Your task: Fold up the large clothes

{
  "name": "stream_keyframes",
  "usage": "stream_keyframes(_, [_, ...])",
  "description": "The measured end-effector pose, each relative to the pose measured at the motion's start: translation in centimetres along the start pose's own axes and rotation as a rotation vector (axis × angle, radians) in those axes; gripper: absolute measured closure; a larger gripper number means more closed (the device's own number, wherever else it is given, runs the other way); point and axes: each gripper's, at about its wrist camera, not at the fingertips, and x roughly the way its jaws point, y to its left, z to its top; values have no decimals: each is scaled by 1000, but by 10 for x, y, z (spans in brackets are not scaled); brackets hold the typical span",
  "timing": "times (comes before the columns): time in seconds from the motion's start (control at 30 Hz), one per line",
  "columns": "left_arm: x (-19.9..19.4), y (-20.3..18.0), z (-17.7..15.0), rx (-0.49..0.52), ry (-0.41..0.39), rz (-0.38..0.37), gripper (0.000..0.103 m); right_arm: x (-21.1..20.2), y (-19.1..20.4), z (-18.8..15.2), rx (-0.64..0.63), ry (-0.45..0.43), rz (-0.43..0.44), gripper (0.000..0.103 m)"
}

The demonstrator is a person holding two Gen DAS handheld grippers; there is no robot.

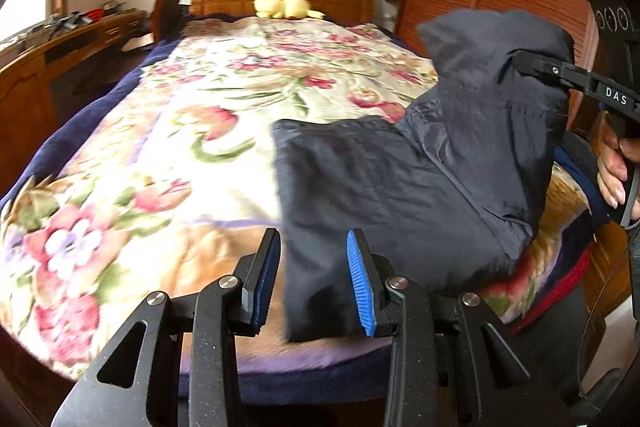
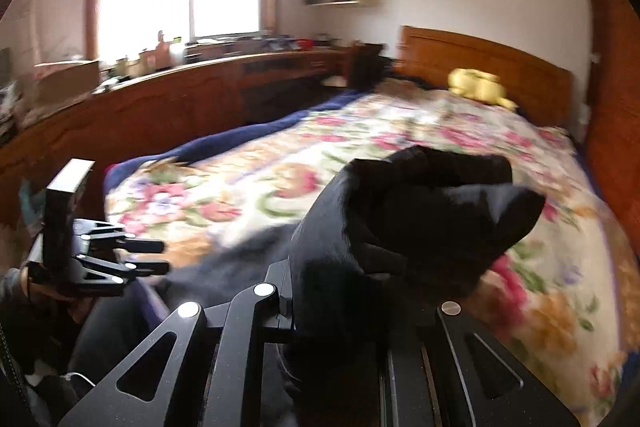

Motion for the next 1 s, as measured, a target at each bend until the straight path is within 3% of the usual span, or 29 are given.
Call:
stream_keyframes(0.17, [-13, 21, -10, -29, -6, 44, 67, 63, 40, -1, -70, 90, 131, 89])
stream_keyframes(0.37, [-20, 41, -21, -63, -1, 74, 67, 128, 42, -20, -52, 243, 189, 84])
stream_keyframes(0.47, [-20, 50, -23, -72, 2, 81, 67, 136, 32, -15, -30, 253, 196, 76])
stream_keyframes(0.53, [-20, 52, -23, -77, 1, 80, 67, 135, 26, -9, -9, 242, 205, 63])
stream_keyframes(0.63, [-21, 51, -23, -75, -2, 77, 67, 122, 32, 9, -5, 212, 215, 54])
stream_keyframes(0.83, [-25, 40, -16, -54, -16, 65, 67, 82, 24, 6, -81, 112, 84, 50])
stream_keyframes(0.93, [-28, 34, -11, -38, -29, 67, 67, 84, 3, -14, -65, 162, 15, 51])
stream_keyframes(1.0, [-31, 32, -8, -35, -39, 62, 67, 92, -13, -31, -40, 205, -36, 61])
